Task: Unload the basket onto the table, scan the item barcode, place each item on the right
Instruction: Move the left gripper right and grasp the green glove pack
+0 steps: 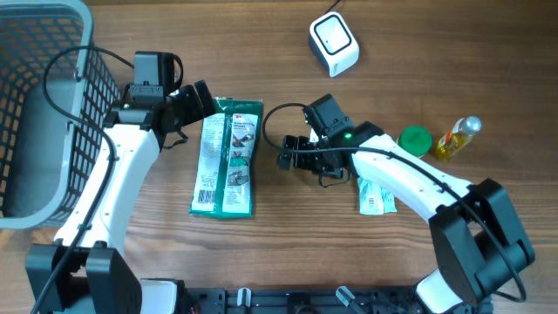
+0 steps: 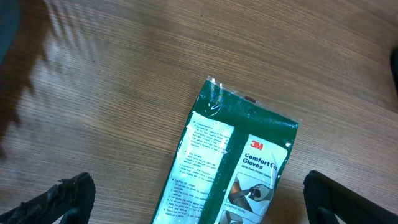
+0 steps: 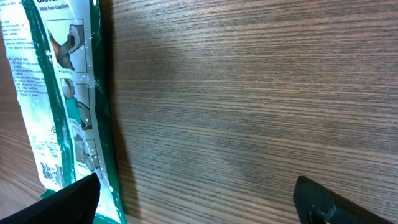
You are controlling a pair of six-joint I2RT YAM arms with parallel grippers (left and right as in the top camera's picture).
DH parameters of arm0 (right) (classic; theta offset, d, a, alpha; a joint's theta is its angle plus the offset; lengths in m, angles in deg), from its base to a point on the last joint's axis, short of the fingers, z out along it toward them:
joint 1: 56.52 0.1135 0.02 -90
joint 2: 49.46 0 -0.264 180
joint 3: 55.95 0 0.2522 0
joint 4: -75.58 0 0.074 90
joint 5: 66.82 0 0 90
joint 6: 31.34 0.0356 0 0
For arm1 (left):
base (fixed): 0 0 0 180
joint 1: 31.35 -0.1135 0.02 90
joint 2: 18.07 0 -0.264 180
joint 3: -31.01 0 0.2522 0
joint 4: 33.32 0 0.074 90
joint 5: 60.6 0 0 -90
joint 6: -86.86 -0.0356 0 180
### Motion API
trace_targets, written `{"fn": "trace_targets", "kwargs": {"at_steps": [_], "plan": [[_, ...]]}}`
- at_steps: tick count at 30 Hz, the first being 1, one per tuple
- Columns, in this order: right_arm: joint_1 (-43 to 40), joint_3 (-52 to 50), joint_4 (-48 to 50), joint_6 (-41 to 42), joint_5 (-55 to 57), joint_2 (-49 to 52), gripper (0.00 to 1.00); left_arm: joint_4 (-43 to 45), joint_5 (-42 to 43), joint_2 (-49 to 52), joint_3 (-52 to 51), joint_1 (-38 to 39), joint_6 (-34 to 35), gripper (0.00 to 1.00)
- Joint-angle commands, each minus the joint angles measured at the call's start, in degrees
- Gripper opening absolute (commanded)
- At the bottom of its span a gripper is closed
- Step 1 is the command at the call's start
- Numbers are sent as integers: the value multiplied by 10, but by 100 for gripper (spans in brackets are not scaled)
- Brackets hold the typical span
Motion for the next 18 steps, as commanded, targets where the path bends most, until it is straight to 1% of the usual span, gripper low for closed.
{"fn": "trace_targets", "kwargs": {"at_steps": [1, 11, 13, 14, 15, 16, 17, 18], "plan": [[1, 4, 4, 6, 15, -11, 100, 31, -31, 2, 3, -2, -5, 100], [1, 4, -2, 7, 29, -11, 100, 43, -29, 2, 3, -2, -3, 100], [1, 4, -3, 7, 29, -11, 100, 36, -9, 2, 3, -2, -4, 100], [1, 4, -4, 7, 29, -11, 100, 29, -2, 2, 3, -2, -5, 94], [1, 4, -5, 7, 29, -11, 100, 21, -2, 5, 2, -2, -5, 65], [1, 4, -7, 7, 29, -11, 100, 8, -1, 8, 2, -2, -5, 22], [1, 4, -7, 7, 29, -11, 100, -4, 2, 13, 0, -2, -5, 12], [1, 4, -6, 7, 30, -11, 100, -14, 7, 19, -4, -2, -5, 4]]}}
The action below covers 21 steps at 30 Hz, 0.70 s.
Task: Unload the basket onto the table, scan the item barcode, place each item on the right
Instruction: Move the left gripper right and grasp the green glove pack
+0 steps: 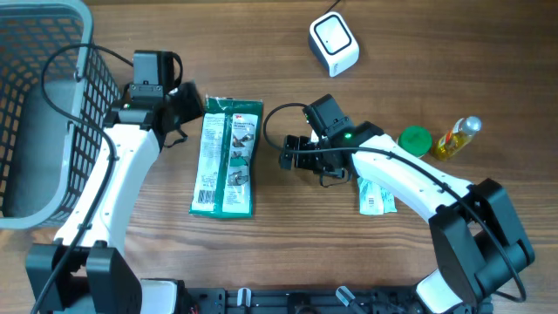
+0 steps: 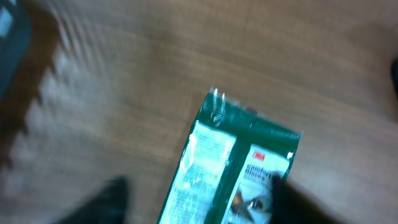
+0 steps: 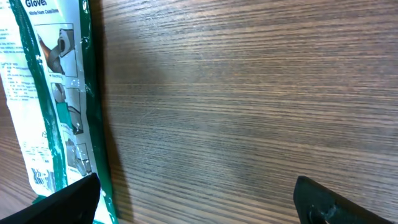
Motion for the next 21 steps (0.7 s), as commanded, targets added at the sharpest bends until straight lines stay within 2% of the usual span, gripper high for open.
{"fn": "trace_targets", "kwargs": {"at_steps": [1, 6, 14, 21], "plan": [[1, 4, 1, 7, 13, -11, 100, -28, 20, 26, -10, 0, -5, 4], [1, 4, 3, 6, 15, -11, 100, -34, 21, 78, -49, 3, -5, 4], [1, 4, 3, 6, 15, -11, 100, -34, 44, 163, -54, 8, -5, 4], [1, 4, 3, 6, 15, -11, 100, -33, 57, 175, -66, 71, -5, 4]]}}
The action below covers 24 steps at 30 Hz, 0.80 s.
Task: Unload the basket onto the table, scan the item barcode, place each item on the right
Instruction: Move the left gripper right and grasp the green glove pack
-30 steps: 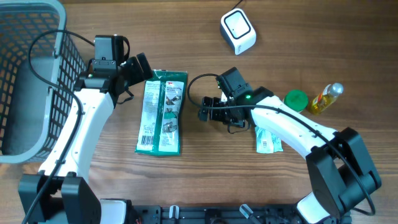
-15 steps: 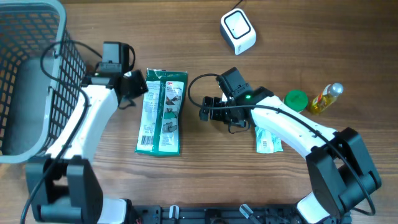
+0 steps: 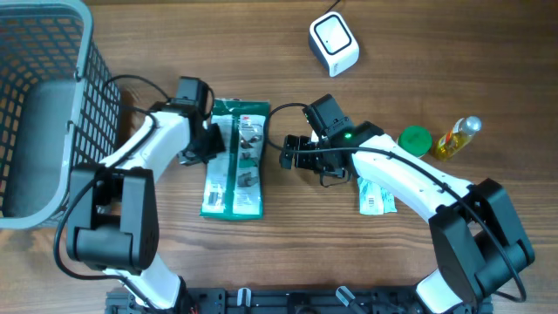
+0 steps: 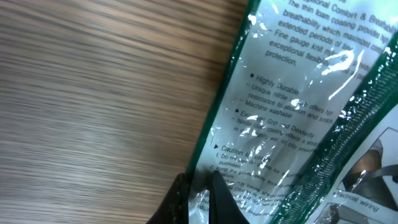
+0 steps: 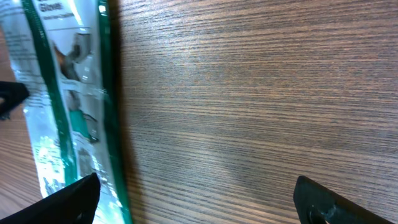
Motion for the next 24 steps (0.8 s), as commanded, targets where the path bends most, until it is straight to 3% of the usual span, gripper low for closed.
{"fn": "trace_targets", "kwargs": {"at_steps": [1, 10, 21, 24], "plan": [[1, 4, 1, 6, 10, -11, 100, 9, 14, 8, -19, 37, -2, 4], [1, 4, -8, 6, -22, -11, 100, 30, 14, 8, -30, 128, 2, 6], [1, 4, -31, 6, -31, -11, 100, 39, 13, 8, -30, 133, 2, 8], [1, 4, -32, 6, -31, -11, 100, 38, 14, 6, -25, 130, 2, 4]]}}
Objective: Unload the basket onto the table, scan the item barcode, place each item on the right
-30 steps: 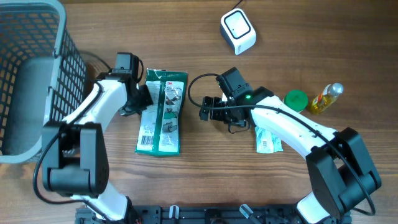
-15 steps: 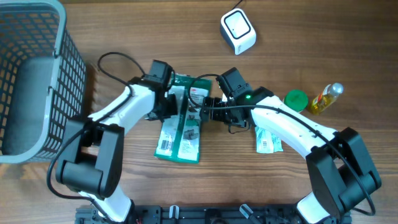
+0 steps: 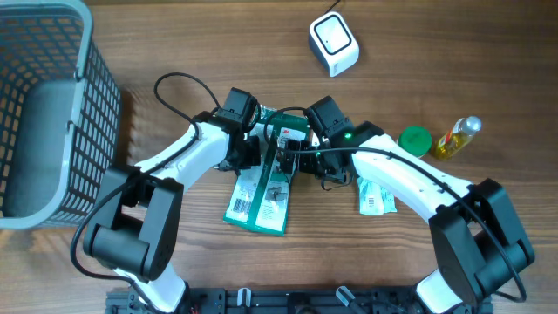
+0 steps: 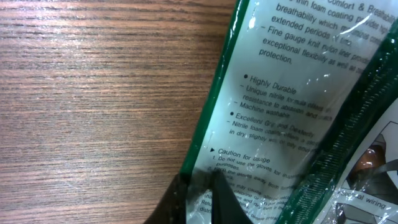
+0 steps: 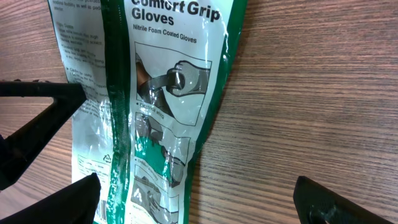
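The green and white gloves packet [image 3: 264, 179] lies tilted on the wooden table's middle, its label side up. My left gripper [image 3: 254, 150] is shut on the packet's left edge; in the left wrist view the two fingertips [image 4: 217, 186] pinch the clear film of the packet [image 4: 292, 106]. My right gripper [image 3: 292, 161] stands open over the packet's upper right part. In the right wrist view the packet [image 5: 174, 93] fills the left half between the wide fingers of the right gripper [image 5: 196, 199]. The white scanner [image 3: 334, 44] stands at the back.
A grey wire basket [image 3: 52, 113] fills the far left. To the right lie a green lid [image 3: 415, 139], a yellow bottle [image 3: 457, 138] and a small white packet [image 3: 377, 196] under the right arm.
The packet now lies further right and is turned, its top end under my right gripper. My left gripper, still shut on its edge, has moved right with it. The right arm kept its place.
At first my left gripper was open over the packet's top left corner, and the packet lay straight at the middle left. Later the gripper was shut on the packet's left edge. Now the packet is tilted and sits further right, below the open right gripper.
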You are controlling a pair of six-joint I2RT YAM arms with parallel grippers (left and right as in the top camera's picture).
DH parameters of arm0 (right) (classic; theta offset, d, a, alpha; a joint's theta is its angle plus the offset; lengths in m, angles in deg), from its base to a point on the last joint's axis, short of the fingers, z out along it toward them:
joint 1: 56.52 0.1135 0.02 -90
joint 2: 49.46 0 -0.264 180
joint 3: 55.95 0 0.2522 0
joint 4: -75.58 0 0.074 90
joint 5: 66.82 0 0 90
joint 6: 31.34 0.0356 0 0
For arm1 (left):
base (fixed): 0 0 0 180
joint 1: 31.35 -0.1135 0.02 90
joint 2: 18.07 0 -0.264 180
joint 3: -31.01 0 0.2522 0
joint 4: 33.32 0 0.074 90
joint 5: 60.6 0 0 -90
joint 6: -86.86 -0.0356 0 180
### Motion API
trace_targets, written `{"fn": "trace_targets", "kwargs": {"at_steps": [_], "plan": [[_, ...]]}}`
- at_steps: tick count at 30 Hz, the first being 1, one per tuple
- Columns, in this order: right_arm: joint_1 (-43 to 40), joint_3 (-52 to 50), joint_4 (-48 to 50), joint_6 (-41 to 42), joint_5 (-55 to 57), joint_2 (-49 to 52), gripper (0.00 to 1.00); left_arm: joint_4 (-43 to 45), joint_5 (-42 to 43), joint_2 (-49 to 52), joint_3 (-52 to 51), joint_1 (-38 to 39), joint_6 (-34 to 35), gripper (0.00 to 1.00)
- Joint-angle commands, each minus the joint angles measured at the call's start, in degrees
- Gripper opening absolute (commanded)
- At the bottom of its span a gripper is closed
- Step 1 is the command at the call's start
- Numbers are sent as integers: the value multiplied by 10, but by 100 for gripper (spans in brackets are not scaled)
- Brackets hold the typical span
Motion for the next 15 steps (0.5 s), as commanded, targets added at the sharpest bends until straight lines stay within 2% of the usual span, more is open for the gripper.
{"fn": "trace_targets", "kwargs": {"at_steps": [1, 7, 11, 15], "plan": [[1, 4, -1, 6, -8, -10, 99, -3, 5, 3, -2, -7, 2, 4], [1, 4, -3, 6, -6, -10, 100, -43, 3, -18, 35, -41, 2, 5], [1, 4, -3, 6, -6, -10, 100, -79, -67, -17, 35, -61, 28, 6], [1, 4, -3, 6, -6, -10, 100, -100, -60, -15, 35, -64, 32, 5]]}}
